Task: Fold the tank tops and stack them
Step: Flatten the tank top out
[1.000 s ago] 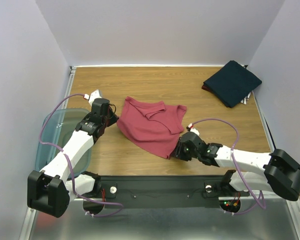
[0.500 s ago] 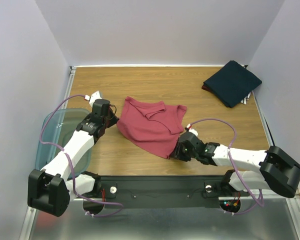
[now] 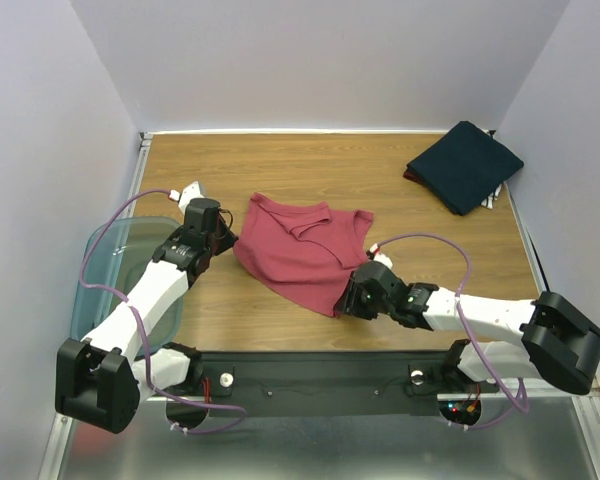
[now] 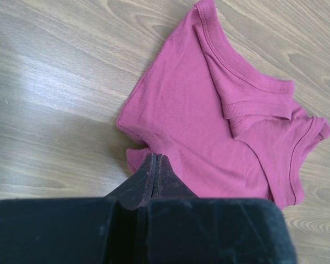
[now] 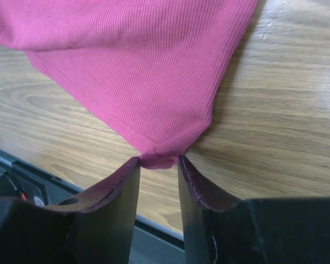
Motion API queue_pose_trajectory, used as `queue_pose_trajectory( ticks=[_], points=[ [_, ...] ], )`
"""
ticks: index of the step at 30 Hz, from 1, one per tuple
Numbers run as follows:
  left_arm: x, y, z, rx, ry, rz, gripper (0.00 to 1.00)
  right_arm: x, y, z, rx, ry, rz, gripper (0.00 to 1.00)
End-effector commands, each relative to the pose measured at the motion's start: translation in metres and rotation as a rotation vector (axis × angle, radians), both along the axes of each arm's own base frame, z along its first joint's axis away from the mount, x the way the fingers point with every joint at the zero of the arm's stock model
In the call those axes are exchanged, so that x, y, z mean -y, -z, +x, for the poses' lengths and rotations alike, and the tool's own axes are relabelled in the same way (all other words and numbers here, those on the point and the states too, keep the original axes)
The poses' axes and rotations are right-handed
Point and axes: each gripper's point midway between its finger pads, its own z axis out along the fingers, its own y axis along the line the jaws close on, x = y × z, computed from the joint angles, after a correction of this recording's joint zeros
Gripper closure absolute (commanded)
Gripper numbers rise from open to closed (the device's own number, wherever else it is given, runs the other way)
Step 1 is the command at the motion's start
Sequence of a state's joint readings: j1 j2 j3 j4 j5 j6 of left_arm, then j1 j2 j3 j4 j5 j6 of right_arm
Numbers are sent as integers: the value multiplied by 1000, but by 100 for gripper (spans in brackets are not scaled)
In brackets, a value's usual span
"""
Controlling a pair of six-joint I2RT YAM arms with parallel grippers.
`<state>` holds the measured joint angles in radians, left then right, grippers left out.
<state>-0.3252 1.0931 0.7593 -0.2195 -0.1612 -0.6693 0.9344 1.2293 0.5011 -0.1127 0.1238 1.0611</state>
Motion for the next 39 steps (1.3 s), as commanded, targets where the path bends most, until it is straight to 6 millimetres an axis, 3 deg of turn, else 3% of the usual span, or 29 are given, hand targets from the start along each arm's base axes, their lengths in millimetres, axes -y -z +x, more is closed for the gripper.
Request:
queue_pose_trajectory(
  ticks=[1, 19, 25, 29, 30, 34, 38, 39],
  points=[
    [-1, -1, 3, 25, 3, 3, 100, -14, -18, 11, 61, 0, 39, 60],
    [-2, 3, 3, 18, 3, 9, 100, -5, 15, -8, -12, -19, -32, 60],
    [-2, 3, 3, 21, 1, 6, 100, -1, 19, -7, -5, -8, -50, 67],
    [-3, 3, 3, 18, -1, 9, 100, 0, 13, -3, 17, 5, -49, 76],
    [-3, 3, 3, 20, -1, 8, 100, 0, 12, -3, 22, 6, -51, 83],
    [-4, 2, 3, 21, -2, 15, 100, 3, 9, -1, 33, 12, -64, 90],
    [-9, -4, 5, 28, -13, 18, 100, 16, -3, 1, 61, 29, -101, 100],
    [-11, -6, 4, 27, -16, 20, 100, 17, -15, 5, 82, 40, -103, 100]
  ],
)
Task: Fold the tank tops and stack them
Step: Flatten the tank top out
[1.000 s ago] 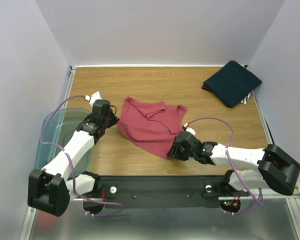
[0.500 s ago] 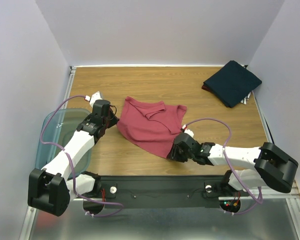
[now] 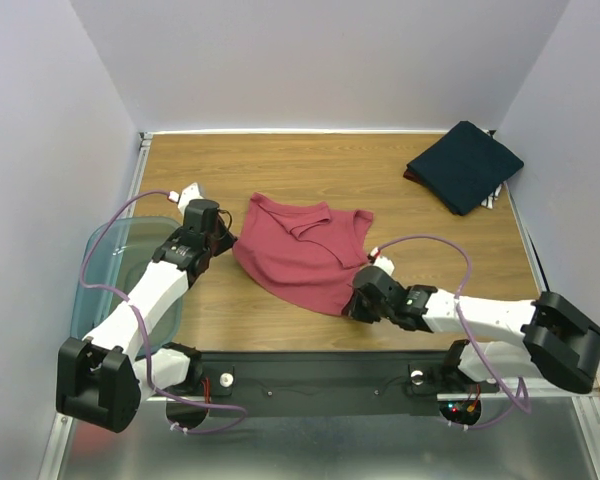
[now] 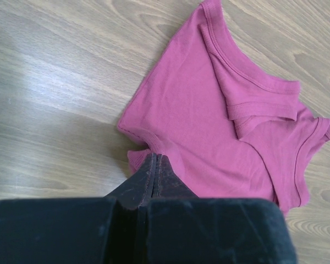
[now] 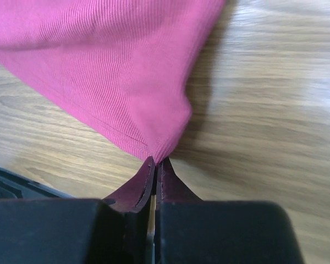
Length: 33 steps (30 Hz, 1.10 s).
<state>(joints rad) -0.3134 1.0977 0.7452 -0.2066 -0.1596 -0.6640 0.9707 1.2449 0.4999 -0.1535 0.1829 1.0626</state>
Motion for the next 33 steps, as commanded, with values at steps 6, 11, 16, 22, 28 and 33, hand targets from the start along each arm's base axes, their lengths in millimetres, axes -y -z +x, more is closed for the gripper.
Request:
queue_pose_trajectory(
  ticks=[6, 11, 16, 22, 28, 33],
  points=[
    [-10, -75, -1, 146, 5, -26, 100, 49, -133, 40, 320, 148, -100, 100],
    [1, -171, -20, 343, 71, -140, 100, 67, -280, 59, 577, 207, -34, 100],
    [5, -265, -53, 554, 126, -258, 100, 79, -384, 63, 753, 223, 34, 100],
    [1, -381, -94, 831, 153, -387, 100, 99, -477, 64, 911, 275, 74, 100],
    [15, -381, -54, 824, 147, -454, 100, 91, -482, 89, 948, 328, -56, 100],
    [28, -348, 15, 744, 90, -460, 100, 68, -462, 159, 924, 267, -119, 99]
  ],
)
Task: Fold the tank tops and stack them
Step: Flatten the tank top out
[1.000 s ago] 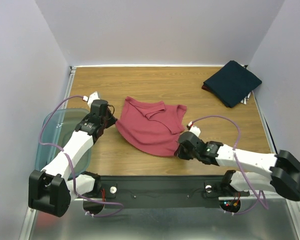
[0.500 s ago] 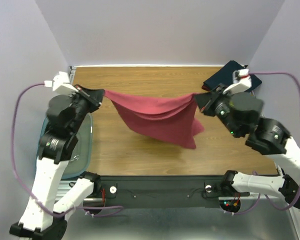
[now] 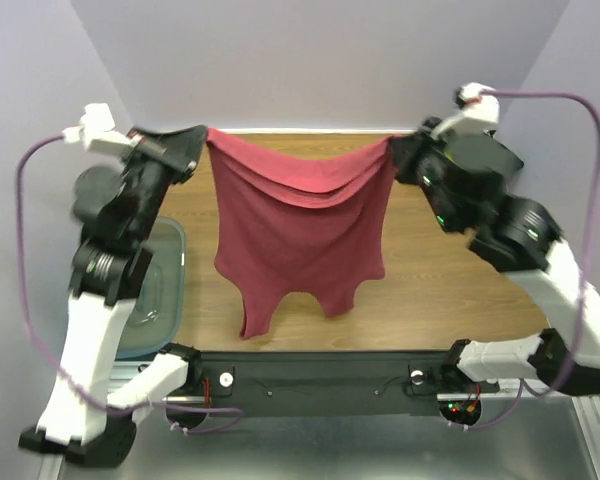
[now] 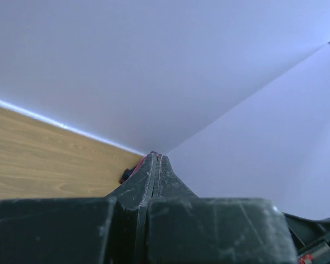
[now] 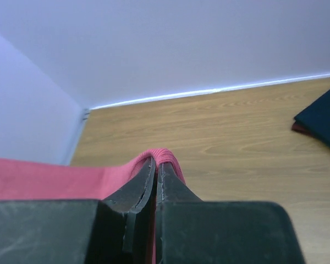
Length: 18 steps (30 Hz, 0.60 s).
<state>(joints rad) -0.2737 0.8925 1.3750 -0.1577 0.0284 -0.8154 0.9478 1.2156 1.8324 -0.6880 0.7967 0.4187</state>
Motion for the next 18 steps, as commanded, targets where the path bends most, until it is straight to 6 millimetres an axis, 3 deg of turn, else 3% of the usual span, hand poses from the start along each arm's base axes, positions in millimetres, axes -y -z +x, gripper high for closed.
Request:
queue_pose_trajectory(
  ticks=[1, 2, 3, 4, 5, 7, 8, 9, 10, 11, 12, 13, 14, 15, 16, 17, 18],
  points=[
    [17, 28, 75, -65, -11, -14, 100, -6, 20, 94, -47, -74, -24, 100],
    [17, 34, 87, -85, -21, -6, 100, -31, 32, 103, -76, -170, -30, 99],
    [17, 30, 98, -67, -29, -10, 100, -10, 37, 132, -95, -135, -18, 99],
    [16, 33, 111, -71, -37, -7, 100, -11, 43, 149, -111, -151, -15, 100],
    [17, 41, 140, -95, -36, 4, 100, -25, 53, 181, -137, -225, 3, 100],
    [16, 42, 171, -94, -30, 14, 100, -10, 61, 225, -163, -244, 74, 100],
    [15, 39, 205, -94, -32, 21, 100, -13, 53, 236, -145, -301, 109, 100],
    [20, 38, 220, -95, 10, 28, 100, -17, 93, 277, -219, -302, 151, 100],
    [21, -6, 222, -15, 31, 18, 100, -7, 38, 281, -77, -329, 185, 100],
    [23, -17, 231, 6, 52, 27, 100, -3, 26, 290, -33, -321, 204, 99],
    [28, 12, 263, -70, 72, 55, 100, 3, 18, 305, 24, -320, 239, 100],
    [29, 0, 268, -49, 78, 61, 100, 5, 16, 310, 39, -320, 252, 100],
    [31, -34, 270, 38, 92, 61, 100, 8, -7, 309, 132, -332, 258, 100],
    [29, -48, 267, 71, 98, 57, 100, 12, -9, 310, 155, -320, 259, 100],
    [28, -58, 264, 95, 106, 55, 100, 18, -40, 290, 230, -314, 253, 100],
    [26, -72, 253, 124, 109, 50, 100, 22, -30, 297, 234, -287, 247, 99],
    [25, -73, 249, 126, 106, 52, 100, 24, -36, 293, 251, -281, 235, 100]
  ],
)
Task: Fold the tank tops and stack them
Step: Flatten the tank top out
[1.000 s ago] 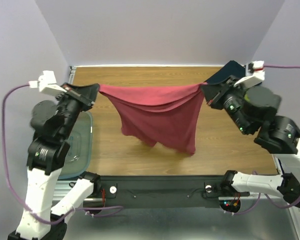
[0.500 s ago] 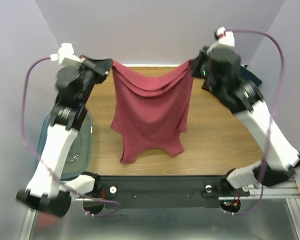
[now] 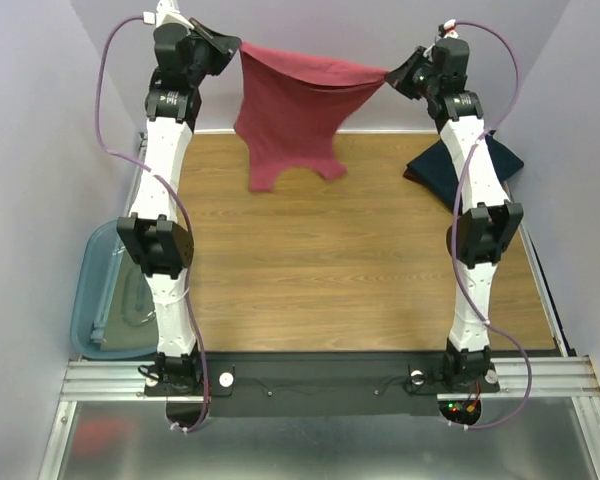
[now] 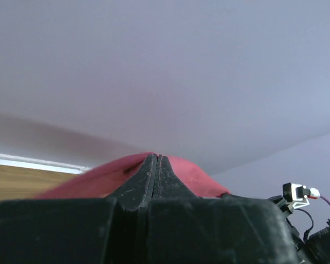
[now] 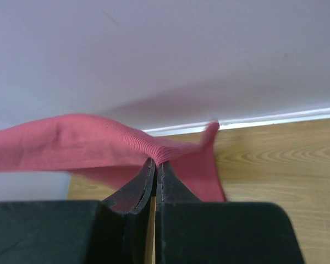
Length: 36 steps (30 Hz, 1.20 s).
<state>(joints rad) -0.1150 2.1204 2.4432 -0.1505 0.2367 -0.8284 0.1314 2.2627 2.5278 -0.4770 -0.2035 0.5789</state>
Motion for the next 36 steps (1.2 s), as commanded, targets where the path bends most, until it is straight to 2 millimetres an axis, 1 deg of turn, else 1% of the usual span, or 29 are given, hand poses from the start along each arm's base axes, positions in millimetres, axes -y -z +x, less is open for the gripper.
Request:
queue_pose_trajectory(
  ticks=[1, 2, 3, 4, 5, 7, 8, 9, 10, 11, 12, 13, 14, 15, 16, 17, 18, 19, 20, 22, 23, 24, 25, 26, 27, 29, 31, 35, 36],
  points=[
    [-5, -129, -82, 301, 55, -1, 100, -8, -185, -66, 478, -68, 76, 100],
    [-8, -108, -85, 251, 41, 6, 100, -9, -182, -68, 466, -89, 80, 100],
    [-10, -108, -89, 274, 32, 1, 100, -7, -178, -68, 450, -93, 87, 100],
    [-11, -96, -91, 252, 30, 4, 100, -8, -167, -67, 419, -97, 85, 100],
    [-14, -71, -92, 193, 17, 8, 100, -9, -146, -67, 364, -101, 81, 100],
    [-15, -46, -93, 140, 16, 8, 100, -9, -113, -67, 284, -105, 75, 100],
    [-15, -16, -95, 76, 18, 12, 100, -9, -111, -77, 270, -114, 73, 100],
    [-15, 1, -97, 34, 18, 1, 100, -10, -61, -74, 158, -113, 65, 100],
    [-15, 16, -100, 13, 19, -9, 100, -11, -46, -80, 123, -122, 61, 100],
    [-15, 59, -107, -71, 20, -20, 100, -12, -34, -92, 91, -131, 61, 100],
    [-14, 100, -118, -149, 21, -47, 100, -10, 13, -98, -11, -125, 60, 100],
    [-13, 96, -117, -140, 24, -63, 100, -9, 38, -108, -71, -122, 58, 100],
    [-13, 141, -131, -230, 23, -67, 100, -7, 57, -115, -109, -111, 57, 100],
    [-8, 162, -139, -272, 31, -73, 100, -5, 74, -125, -148, -104, 62, 100],
    [-5, 178, -147, -295, 39, -81, 100, -2, 118, -147, -247, -95, 56, 100],
    [1, 217, -168, -368, 43, -70, 100, -3, 131, -158, -272, -99, 67, 100],
    [2, 236, -178, -407, 41, -65, 100, -3, 152, -172, -316, -103, 67, 100],
    [5, 251, -189, -437, 47, -65, 100, -1, 158, -185, -327, -100, 65, 100],
    [6, 281, -210, -494, 49, -61, 100, 4, 201, -209, -422, -83, 49, 100],
    [14, 306, -232, -545, 68, -44, 100, 7, 225, -233, -479, -78, 41, 100],
    [13, 332, -250, -604, 68, -35, 100, 10, 232, -247, -492, -73, 39, 100],
    [13, 339, -260, -624, 63, -35, 100, 13, 256, -270, -552, -68, 32, 100],
    [21, 347, -272, -646, 81, -32, 100, 15, 266, -283, -576, -67, 28, 100],
    [22, 366, -288, -690, 85, -25, 100, 17, 274, -294, -596, -65, 26, 100],
    [23, 370, -296, -708, 76, -37, 100, 21, 288, -315, -632, -54, 19, 100],
    [26, 392, -318, -768, 82, -36, 100, 23, 296, -331, -661, -51, 14, 100],
    [23, 401, -331, -801, 72, -53, 100, 27, 305, -351, -696, -48, 10, 100],
    [12, 401, -343, -821, 41, -10, 100, 40, 308, -370, -740, 4, -33, 99],
    [7, 399, -346, -825, 23, 1, 100, 44, 304, -368, -726, 26, -47, 98]
  ],
)
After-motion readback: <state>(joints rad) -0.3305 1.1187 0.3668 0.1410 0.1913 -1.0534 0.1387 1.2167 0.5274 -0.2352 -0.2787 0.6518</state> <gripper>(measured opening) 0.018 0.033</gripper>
